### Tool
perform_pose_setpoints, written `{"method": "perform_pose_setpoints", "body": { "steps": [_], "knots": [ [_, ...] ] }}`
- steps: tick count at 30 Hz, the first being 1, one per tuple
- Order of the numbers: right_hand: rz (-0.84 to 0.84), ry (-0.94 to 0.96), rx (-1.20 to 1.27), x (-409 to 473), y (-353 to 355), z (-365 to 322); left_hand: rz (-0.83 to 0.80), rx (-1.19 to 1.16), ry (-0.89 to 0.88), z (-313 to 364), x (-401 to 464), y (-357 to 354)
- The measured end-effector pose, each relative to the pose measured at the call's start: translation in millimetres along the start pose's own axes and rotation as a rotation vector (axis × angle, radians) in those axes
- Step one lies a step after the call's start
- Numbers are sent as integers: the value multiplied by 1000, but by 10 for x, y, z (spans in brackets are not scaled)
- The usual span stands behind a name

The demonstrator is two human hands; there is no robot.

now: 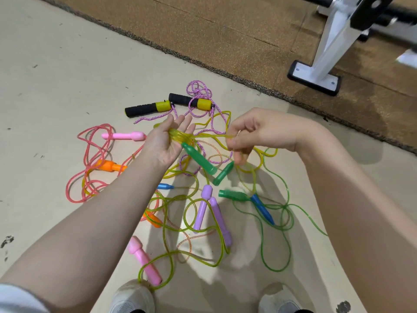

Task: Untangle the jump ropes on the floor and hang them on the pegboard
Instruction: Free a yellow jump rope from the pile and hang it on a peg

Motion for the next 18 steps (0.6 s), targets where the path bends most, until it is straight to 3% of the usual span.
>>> {"method": "perform_pose_setpoints", "body": {
  "steps": [1,3,5,14,16,18],
  "knots": [
    [127,-12,-138,-7,109,-19,23,32,5,-3,-1,12],
    [533,-81,-531,-27,369,-52,9,151,17,-18,-23,8],
    [802,-109,-703,-86,462,-109,-67,332,15,-60,-64,-23],
    [714,-9,-8,-5,520,274,-722,1286,45,-212,-394,-209],
    [778,18,137,-89,672,367,-776,1336,81,-182,-414,-165],
    [832,39,234,-189,844,461,-776,1241,128,-151,-427,-126]
  ]
}}
Point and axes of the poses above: each hand's wrist, its own x-axis towards the middle knuckle, its own y-axis out of the back of the hand, z = x × y, the point moved 8 cm from there along x, towards the middle knuckle, and after that the axes turned 13 degrees about -y, right-handed, at the moved point
